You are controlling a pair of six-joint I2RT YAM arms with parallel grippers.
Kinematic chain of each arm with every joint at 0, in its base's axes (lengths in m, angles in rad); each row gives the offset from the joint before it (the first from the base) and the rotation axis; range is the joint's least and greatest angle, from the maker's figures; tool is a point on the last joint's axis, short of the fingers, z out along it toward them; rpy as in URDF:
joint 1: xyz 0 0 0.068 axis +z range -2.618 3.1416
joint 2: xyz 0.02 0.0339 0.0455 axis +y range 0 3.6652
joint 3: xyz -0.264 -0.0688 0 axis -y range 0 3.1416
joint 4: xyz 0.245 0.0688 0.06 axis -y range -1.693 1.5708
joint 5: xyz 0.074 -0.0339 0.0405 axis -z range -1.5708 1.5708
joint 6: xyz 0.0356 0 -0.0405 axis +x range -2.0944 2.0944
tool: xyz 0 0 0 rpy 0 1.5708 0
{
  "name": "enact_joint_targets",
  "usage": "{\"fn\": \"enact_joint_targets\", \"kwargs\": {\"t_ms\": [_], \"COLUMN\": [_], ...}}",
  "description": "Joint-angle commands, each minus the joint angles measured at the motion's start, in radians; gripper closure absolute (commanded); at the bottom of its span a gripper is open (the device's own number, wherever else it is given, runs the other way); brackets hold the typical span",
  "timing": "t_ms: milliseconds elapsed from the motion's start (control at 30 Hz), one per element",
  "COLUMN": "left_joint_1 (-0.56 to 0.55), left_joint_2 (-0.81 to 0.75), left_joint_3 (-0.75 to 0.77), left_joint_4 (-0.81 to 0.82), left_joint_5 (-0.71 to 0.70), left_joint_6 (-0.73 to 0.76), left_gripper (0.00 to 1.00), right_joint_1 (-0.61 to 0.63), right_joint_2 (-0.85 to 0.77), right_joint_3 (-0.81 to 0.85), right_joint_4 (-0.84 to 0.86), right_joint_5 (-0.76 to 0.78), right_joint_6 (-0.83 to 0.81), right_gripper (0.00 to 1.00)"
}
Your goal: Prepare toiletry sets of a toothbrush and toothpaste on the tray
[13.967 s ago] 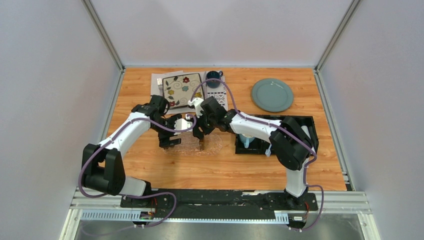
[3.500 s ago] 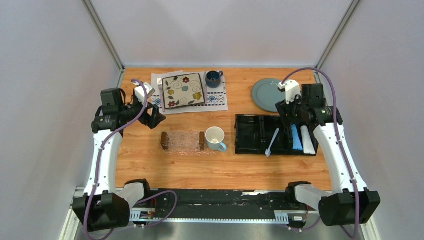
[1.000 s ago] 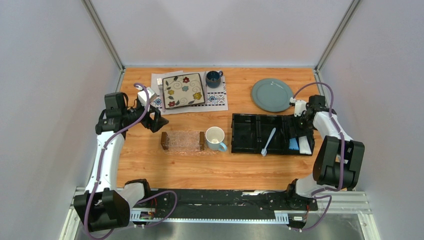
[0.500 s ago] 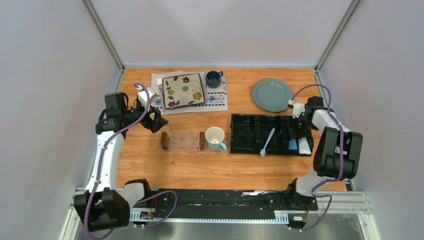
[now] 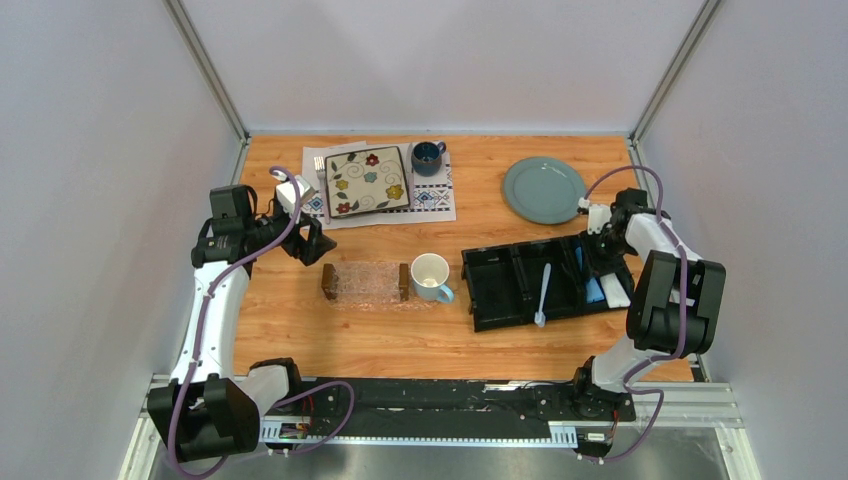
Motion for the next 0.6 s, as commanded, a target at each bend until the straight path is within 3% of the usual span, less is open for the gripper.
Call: {"fn": "enact_joint_targets", "kwargs": {"t_ms": [0, 567], "left_joint_1": [0.006, 0.005], "left_joint_2": [0.000, -0.018], "left_joint_3": [0.028, 0.028], "left_joint_4": [-0.006, 0.003], "left_joint_5": [0.027, 0.085], "left_joint_6": [0.036, 0.035], "left_gripper": [0.11, 0.11], "right_joint_1": [0.000, 0.004], "right_joint_2": [-0.013, -0.153], "right_joint_3": [0.109, 0.315], "right_joint_4": [-0.080, -0.315], "right_joint_5": [-0.004, -0.043], "right_joint_6": [0.008, 0.028], "right_gripper": [0.85, 0.88]}}
